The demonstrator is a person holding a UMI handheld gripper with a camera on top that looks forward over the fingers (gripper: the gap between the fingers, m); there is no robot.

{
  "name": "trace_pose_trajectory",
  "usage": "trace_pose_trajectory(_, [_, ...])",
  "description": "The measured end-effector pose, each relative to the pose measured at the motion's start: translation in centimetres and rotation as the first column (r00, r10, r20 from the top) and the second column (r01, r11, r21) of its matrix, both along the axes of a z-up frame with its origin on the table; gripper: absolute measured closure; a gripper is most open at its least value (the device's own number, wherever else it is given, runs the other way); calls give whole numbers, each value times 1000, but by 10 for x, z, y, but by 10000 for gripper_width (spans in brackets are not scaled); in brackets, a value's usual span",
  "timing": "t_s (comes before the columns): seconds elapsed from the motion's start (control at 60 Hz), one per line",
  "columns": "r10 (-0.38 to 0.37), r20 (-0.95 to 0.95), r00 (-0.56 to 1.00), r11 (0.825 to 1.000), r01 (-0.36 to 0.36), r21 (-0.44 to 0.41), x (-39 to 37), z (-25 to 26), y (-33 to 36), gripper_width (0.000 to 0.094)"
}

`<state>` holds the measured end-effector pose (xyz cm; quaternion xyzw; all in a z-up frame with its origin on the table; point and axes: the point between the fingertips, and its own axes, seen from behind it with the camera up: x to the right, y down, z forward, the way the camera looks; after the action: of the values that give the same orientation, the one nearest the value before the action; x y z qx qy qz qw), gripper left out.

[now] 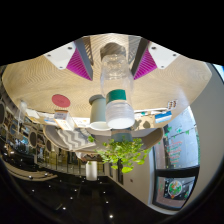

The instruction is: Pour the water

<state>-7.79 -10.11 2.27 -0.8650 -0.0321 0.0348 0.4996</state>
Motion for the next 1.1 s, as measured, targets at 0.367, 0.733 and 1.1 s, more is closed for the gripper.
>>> trace_pose_trajectory(0.367, [-41,32,999,999,40,33,1,-4,26,500])
trace_pose_trajectory(0.733, [-131,249,960,991,124,43,79,72,56,547])
trace_pose_trajectory(1.1, [-49,911,410,999,1,53,175,165,167,548])
